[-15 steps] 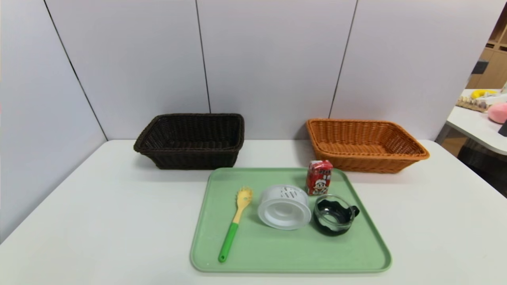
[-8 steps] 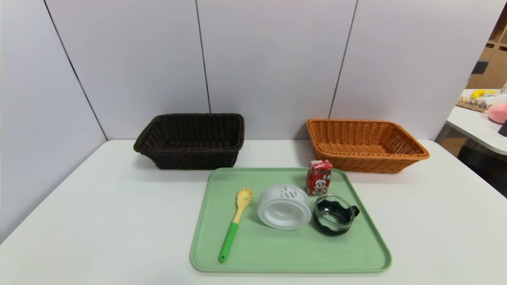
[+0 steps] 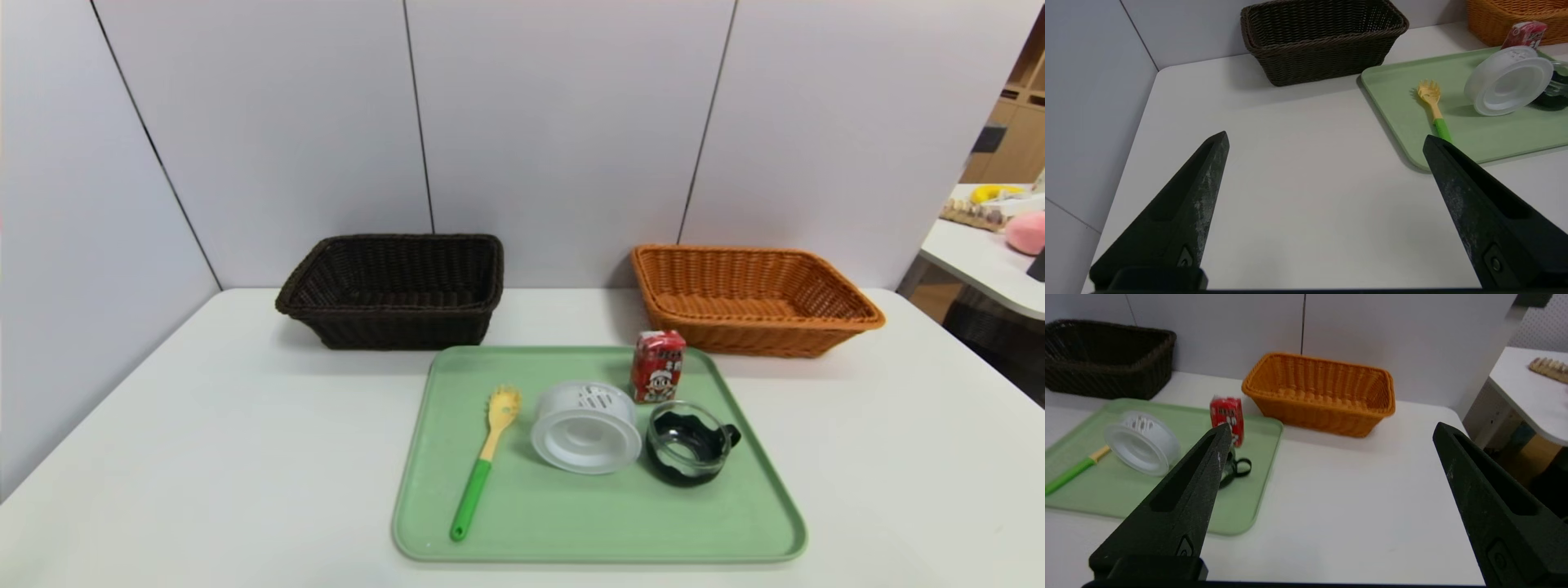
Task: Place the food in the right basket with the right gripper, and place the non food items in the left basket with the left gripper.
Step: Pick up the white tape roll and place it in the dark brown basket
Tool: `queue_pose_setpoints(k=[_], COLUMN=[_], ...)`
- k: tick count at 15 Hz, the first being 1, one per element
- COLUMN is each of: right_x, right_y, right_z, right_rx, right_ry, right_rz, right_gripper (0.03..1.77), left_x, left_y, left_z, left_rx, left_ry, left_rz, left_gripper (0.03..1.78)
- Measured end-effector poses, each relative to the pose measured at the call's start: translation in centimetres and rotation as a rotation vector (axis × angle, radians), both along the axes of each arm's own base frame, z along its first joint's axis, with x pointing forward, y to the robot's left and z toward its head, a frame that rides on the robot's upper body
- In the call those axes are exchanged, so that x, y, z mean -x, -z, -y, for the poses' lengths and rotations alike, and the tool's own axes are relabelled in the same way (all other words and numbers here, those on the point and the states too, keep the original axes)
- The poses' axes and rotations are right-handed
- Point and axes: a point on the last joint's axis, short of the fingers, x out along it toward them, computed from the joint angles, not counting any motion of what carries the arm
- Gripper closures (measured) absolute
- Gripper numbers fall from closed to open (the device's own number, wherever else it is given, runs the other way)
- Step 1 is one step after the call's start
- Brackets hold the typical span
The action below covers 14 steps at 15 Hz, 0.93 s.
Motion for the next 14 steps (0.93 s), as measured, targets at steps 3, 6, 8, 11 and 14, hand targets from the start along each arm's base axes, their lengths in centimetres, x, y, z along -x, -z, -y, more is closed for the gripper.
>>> queue_pose_setpoints(k=[3,6,8,11,14], right_x=[-4.2,-10.0,-13.4,-17.1,-19.6], right_y=[-7.9,-11.7,-11.9,-9.4,-6.2], right_z=[-0.1,-1.5,-4.0,-7.9,-10.4], right_rx=[0.004,0.002,0.003,0.028,0.057], right_ry=[-0.06,-0.216,-0.366,-0.558,-0.667], right_rz=[0.031,-0.015,-0.083,-0.242,-0.38], right_gripper=[0.1,0.1,0.1,0.09,0.09], left_x=[-2.9,-7.0,-10.1,-12.9,-14.4], left_y=[-4.8,-8.3,-8.9,-8.4,-7.8], left_z=[0.1,0.1,0.1,0.5,1.0], left_rx=[0.0,0.0,0.002,0.003,0.009], left_ry=[0.019,0.02,0.023,0.038,0.014], left_rz=[-0.012,-0.053,-0.118,-0.207,-0.26], left_gripper=[0.12,0.12,0.12,0.12,0.12])
